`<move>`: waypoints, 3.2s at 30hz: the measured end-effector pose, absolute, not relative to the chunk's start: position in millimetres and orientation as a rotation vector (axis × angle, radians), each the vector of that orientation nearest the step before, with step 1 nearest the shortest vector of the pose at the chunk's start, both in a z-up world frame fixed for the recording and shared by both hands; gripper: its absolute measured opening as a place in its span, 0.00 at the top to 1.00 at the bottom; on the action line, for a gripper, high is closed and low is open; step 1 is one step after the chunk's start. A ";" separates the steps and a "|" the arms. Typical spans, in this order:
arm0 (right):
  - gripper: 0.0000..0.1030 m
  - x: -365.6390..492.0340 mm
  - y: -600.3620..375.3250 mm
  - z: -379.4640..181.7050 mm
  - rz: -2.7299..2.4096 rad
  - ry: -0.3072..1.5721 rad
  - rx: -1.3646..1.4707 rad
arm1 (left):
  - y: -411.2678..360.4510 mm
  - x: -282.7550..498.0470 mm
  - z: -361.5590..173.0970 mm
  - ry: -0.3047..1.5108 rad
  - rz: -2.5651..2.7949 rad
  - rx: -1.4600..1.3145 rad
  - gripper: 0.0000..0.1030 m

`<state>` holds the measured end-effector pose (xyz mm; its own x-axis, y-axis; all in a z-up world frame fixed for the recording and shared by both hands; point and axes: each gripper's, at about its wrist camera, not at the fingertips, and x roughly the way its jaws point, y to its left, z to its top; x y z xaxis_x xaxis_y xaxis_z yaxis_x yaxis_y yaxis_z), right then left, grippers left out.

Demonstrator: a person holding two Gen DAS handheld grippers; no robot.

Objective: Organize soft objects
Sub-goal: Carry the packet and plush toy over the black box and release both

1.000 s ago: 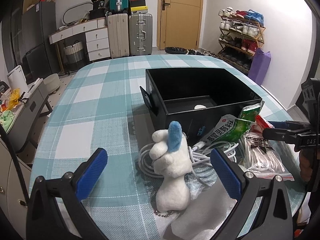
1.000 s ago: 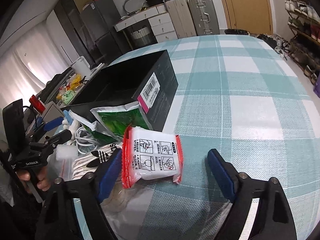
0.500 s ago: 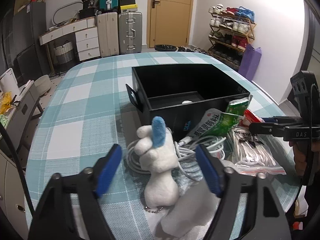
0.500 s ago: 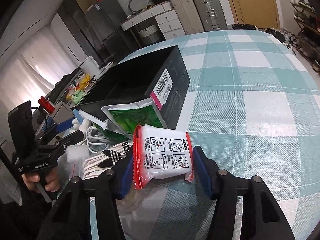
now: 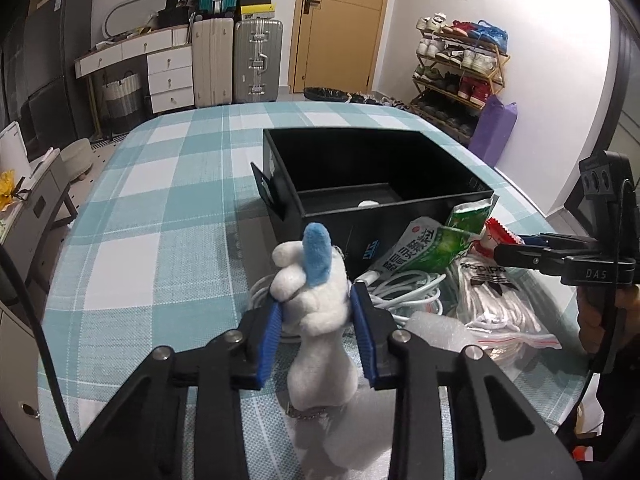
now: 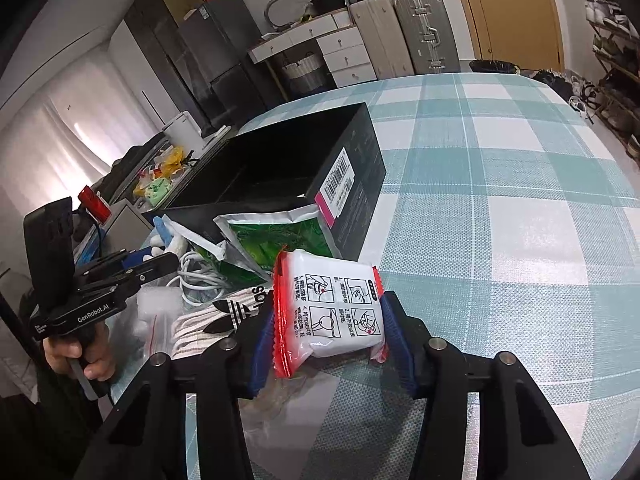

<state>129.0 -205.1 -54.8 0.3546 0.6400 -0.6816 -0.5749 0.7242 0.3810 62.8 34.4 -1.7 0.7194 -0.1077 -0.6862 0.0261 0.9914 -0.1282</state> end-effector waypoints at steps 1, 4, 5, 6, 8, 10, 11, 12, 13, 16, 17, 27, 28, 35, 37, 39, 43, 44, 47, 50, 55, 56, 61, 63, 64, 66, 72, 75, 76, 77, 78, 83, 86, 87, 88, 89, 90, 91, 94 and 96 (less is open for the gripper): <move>0.51 128.5 -205.3 -53.9 0.788 0.914 0.078 | 34.7 62.1 -0.5 0.761 -0.077 -0.112 0.69; 0.51 127.2 -205.8 -51.3 0.793 0.903 0.076 | 34.8 59.8 4.6 0.747 -0.080 -0.113 0.69; 0.51 126.8 -205.7 -50.4 0.794 0.900 0.075 | 34.8 58.4 6.6 0.740 -0.079 -0.114 0.69; 0.51 126.0 -205.7 -49.2 0.794 0.894 0.073 | 35.7 58.3 8.3 0.735 -0.077 -0.115 0.69; 0.51 124.3 -205.8 -45.9 0.799 0.883 0.073 | 37.0 56.0 12.4 0.721 -0.076 -0.120 0.69; 0.51 121.7 -206.1 -42.1 0.801 0.868 0.070 | 38.8 53.6 17.6 0.703 -0.073 -0.126 0.69; 0.51 120.2 -206.3 -39.3 0.802 0.859 0.070 | 40.0 52.2 20.8 0.691 -0.071 -0.130 0.69; 0.51 119.0 -206.5 -37.2 0.803 0.850 0.069 | 40.8 51.4 23.6 0.682 -0.070 -0.132 0.69; 0.51 117.7 -206.6 -35.1 0.803 0.843 0.068 | 41.1 49.2 27.7 0.668 -0.068 -0.134 0.69; 0.51 112.8 -207.5 -26.8 0.801 0.814 0.061 | 42.4 45.2 36.6 0.638 -0.052 -0.134 0.69; 0.51 111.3 -207.8 -24.0 0.801 0.806 0.059 | 43.0 44.4 39.2 0.630 -0.049 -0.137 0.69; 0.51 101.3 -207.2 -1.3 0.801 0.731 0.045 | 38.3 46.3 55.2 0.581 -0.051 -0.131 0.69; 0.51 101.1 -206.6 0.6 0.803 0.725 0.046 | 37.9 48.1 56.6 0.577 -0.052 -0.132 0.69; 0.51 103.0 -194.9 15.5 0.827 0.686 0.040 | 34.9 60.0 69.7 0.540 -0.064 -0.146 0.69; 0.51 104.8 -191.7 19.0 0.835 0.675 0.041 | 35.7 64.2 72.7 0.534 -0.065 -0.155 0.69; 0.51 107.8 -187.9 21.5 0.838 0.670 0.039 | 36.2 69.1 75.4 0.530 -0.062 -0.162 0.69; 0.51 114.0 -181.2 24.6 0.843 0.669 0.039 | 37.9 78.2 79.4 0.512 -0.055 -0.175 0.69; 0.51 115.8 -179.4 25.5 0.845 0.668 0.038 | 37.6 80.3 80.1 0.511 -0.051 -0.177 0.69; 0.51 120.5 -175.2 27.0 0.840 0.666 0.030 | 37.9 86.4 80.7 0.509 -0.053 -0.190 0.69; 0.51 127.0 -172.3 27.2 0.834 0.671 0.028 | 37.5 91.7 81.6 0.495 -0.054 -0.195 0.69; 0.51 135.0 -164.1 26.0 0.819 0.670 0.003 | 39.8 102.9 79.9 0.496 -0.048 -0.215 0.69; 0.51 136.7 -162.3 24.9 0.818 0.672 -0.002 | 40.3 105.0 79.0 0.501 -0.049 -0.218 0.69; 0.51 144.5 -154.7 20.1 0.819 0.682 -0.016 | 41.0 116.9 74.3 0.517 -0.051 -0.229 0.69; 0.51 147.4 -152.5 18.3 0.822 0.688 -0.018 | 40.9 121.0 73.4 0.522 -0.053 -0.229 0.69; 0.51 149.1 -151.4 17.3 0.822 0.689 -0.019 | 40.8 122.3 73.2 0.525 -0.056 -0.230 0.69; 0.51 150.9 -149.0 16.2 0.827 0.688 -0.026 | 40.4 125.8 72.7 0.528 -0.057 -0.230 0.69; 0.51 155.8 -146.9 14.3 0.834 0.684 -0.028 | 40.3 132.5 70.8 0.537 -0.062 -0.231 0.69; 0.51 158.5 -145.7 12.6 0.833 0.688 -0.030 | 42.4 136.8 71.0 0.535 -0.058 -0.237 0.69; 0.51 159.0 -145.7 12.3 0.833 0.689 -0.029 | 42.9 138.5 71.2 0.536 -0.057 -0.237 0.69; 0.51 159.6 -145.3 12.0 0.835 0.691 -0.028 | 42.9 138.6 71.3 0.535 -0.057 -0.237 0.69; 0.51 160.2 -145.0 11.9 0.834 0.692 -0.029 | 43.5 139.9 71.3 0.535 -0.058 -0.237 0.69; 0.51 165.5 -141.8 10.9 0.840 0.701 -0.035 | 47.9 144.2 75.2 0.529 -0.042 -0.217 0.69; 0.51 167.2 -141.1 12.0 0.843 0.697 -0.039 | 53.7 146.7 76.9 0.538 -0.056 -0.241 0.69; 0.51 169.0 -140.3 12.0 0.843 0.698 -0.041 | 54.1 147.0 76.3 0.539 -0.051 -0.236 0.69; 0.51 170.1 -139.6 11.9 0.843 0.697 -0.043 | 53.5 146.7 75.6 0.538 -0.047 -0.230 0.69; 0.51 170.7 -138.5 11.2 0.844 0.698 -0.045 | 53.3 146.7 74.7 0.538 -0.047 -0.227 0.69; 0.51 172.0 -137.5 10.7 0.845 0.701 -0.047 | 53.1 146.7 73.4 0.540 -0.049 -0.230 0.69; 0.51 172.3 -136.2 9.7 0.846 0.703 -0.049 | 52.4 146.9 72.2 0.544 -0.052 -0.231 0.69; 0.51 173.7 -133.8 7.8 0.848 0.711 -0.052 | 47.8 147.9 67.0 0.559 -0.059 -0.214 0.69; 0.51 175.9 -133.0 7.4 0.845 0.712 -0.053 | 44.2 148.2 64.4 0.568 -0.067 -0.196 0.68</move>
<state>175.9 -133.0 7.4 0.4497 0.6660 -0.5952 -0.6997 0.6768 0.2287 148.2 44.2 64.4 0.8412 -0.1167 -0.5279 0.0087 0.9792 -0.2027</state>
